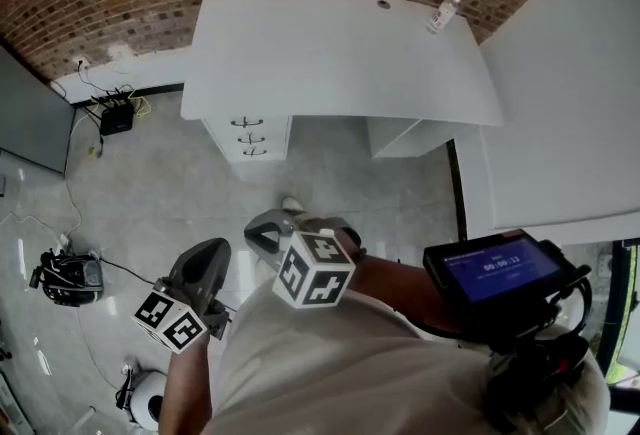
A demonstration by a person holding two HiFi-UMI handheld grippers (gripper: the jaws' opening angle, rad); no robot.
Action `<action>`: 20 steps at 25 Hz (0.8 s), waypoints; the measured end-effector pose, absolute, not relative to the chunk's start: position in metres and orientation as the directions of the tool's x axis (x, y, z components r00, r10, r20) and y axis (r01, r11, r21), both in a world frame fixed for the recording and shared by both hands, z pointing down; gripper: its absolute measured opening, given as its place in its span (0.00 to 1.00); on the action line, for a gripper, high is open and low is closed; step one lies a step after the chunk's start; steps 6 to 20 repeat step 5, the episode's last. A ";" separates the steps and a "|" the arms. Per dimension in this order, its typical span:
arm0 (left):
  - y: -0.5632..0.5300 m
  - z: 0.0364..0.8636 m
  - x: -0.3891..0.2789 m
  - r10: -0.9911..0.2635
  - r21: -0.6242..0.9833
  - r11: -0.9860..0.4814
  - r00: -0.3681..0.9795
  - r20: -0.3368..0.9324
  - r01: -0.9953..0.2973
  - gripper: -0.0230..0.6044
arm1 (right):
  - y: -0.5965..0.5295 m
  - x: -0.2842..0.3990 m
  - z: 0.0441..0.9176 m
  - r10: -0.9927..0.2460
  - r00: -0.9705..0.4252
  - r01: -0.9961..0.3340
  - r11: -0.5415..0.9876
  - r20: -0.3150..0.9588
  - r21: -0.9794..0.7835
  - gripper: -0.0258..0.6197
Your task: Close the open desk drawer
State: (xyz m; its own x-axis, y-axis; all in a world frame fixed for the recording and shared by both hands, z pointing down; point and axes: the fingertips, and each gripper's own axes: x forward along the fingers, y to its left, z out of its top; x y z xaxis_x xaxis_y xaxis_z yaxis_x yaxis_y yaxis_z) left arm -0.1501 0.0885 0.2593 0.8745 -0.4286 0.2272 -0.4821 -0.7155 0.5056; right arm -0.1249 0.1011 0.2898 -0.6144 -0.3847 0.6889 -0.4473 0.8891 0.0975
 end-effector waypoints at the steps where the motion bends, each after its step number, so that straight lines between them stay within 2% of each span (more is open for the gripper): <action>1: 0.090 0.262 -0.149 -0.425 0.509 -0.715 0.876 0.228 -0.479 0.05 | 0.102 -0.124 0.291 -0.385 -0.610 -0.449 0.888 0.692 0.098 0.04; 5: 0.094 0.272 -0.145 -0.393 0.525 -0.724 0.893 0.219 -0.447 0.05 | 0.106 -0.116 0.299 -0.392 -0.578 -0.471 0.876 0.716 0.100 0.04; 20: 0.094 0.272 -0.145 -0.393 0.525 -0.724 0.893 0.219 -0.447 0.05 | 0.106 -0.116 0.299 -0.392 -0.578 -0.471 0.876 0.716 0.100 0.04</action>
